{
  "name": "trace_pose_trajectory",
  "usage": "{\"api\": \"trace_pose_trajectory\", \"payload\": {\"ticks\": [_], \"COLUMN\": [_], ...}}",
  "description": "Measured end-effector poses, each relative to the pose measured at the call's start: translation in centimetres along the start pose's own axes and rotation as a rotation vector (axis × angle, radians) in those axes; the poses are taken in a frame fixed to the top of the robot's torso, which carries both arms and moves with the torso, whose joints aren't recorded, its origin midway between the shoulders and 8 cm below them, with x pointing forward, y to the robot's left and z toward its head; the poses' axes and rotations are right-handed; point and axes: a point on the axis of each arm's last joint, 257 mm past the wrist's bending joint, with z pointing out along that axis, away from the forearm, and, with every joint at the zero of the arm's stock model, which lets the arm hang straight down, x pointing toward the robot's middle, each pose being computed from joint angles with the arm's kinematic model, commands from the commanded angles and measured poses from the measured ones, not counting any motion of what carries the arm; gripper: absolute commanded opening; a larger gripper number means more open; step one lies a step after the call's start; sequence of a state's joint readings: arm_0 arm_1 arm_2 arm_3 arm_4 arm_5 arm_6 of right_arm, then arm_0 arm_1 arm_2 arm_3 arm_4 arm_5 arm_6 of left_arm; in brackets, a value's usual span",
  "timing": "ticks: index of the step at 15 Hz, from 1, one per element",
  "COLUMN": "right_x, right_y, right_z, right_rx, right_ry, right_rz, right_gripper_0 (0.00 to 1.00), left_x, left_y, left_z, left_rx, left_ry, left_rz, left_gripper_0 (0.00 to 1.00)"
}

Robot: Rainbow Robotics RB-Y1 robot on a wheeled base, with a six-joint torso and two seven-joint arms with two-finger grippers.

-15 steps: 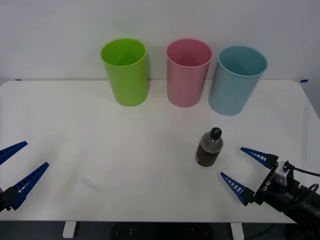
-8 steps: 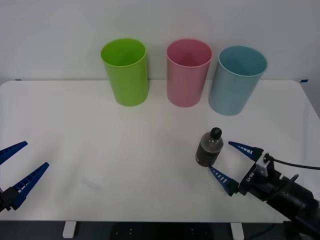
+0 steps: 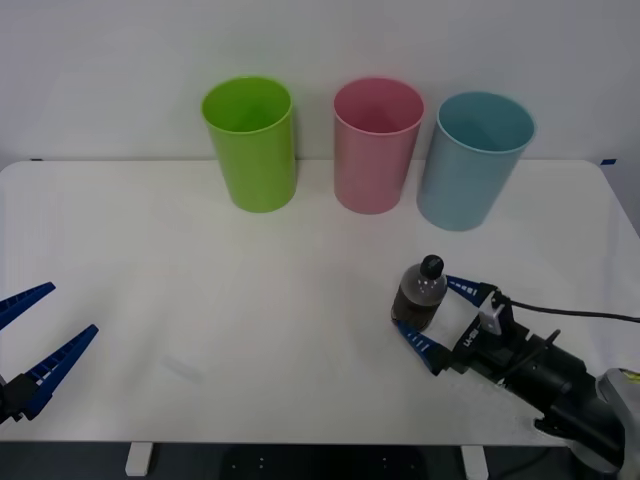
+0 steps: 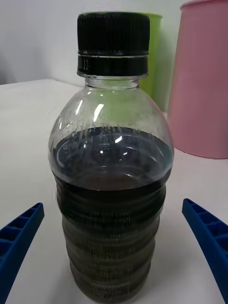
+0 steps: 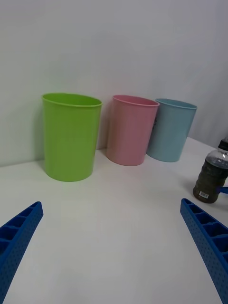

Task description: Grasp the object on the table and drop it into the matching bin: aluminum can to the light blue bin, PET bottle to the pink bin.

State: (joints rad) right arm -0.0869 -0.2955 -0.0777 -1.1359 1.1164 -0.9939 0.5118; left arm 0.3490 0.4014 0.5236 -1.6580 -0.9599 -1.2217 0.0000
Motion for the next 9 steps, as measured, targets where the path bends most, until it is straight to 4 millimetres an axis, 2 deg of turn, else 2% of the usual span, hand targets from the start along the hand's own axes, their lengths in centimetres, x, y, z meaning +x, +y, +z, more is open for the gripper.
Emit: {"api": "trace_pose_trajectory", "payload": {"ticks": [6, 7, 8, 9], "right_x": [-0.23, -0.22, -0.21, -0.2], "right_y": [0.38, 0.44, 0.48, 0.56], "right_z": [1.23, 1.26, 1.28, 1.31], "right_rx": [-0.016, -0.017, -0.018, -0.02], "right_ry": [-0.005, -0.004, -0.004, -0.004], "right_rz": [-0.009, -0.01, -0.011, -0.009], "right_gripper_0": [1.0, 0.95, 0.16, 0.0], "left_x": [0.0, 0.0, 0.0, 0.0], "left_y": [0.0, 0.0, 0.0, 0.0], "left_z": [0.0, 0.0, 0.0, 0.0], "left_rx": [0.0, 0.0, 0.0, 0.0], "left_ry": [0.0, 0.0, 0.0, 0.0], "left_rz": [0.0, 0.0, 0.0, 0.0], "left_gripper_0": [1.0, 1.0, 1.0, 1.0]}}
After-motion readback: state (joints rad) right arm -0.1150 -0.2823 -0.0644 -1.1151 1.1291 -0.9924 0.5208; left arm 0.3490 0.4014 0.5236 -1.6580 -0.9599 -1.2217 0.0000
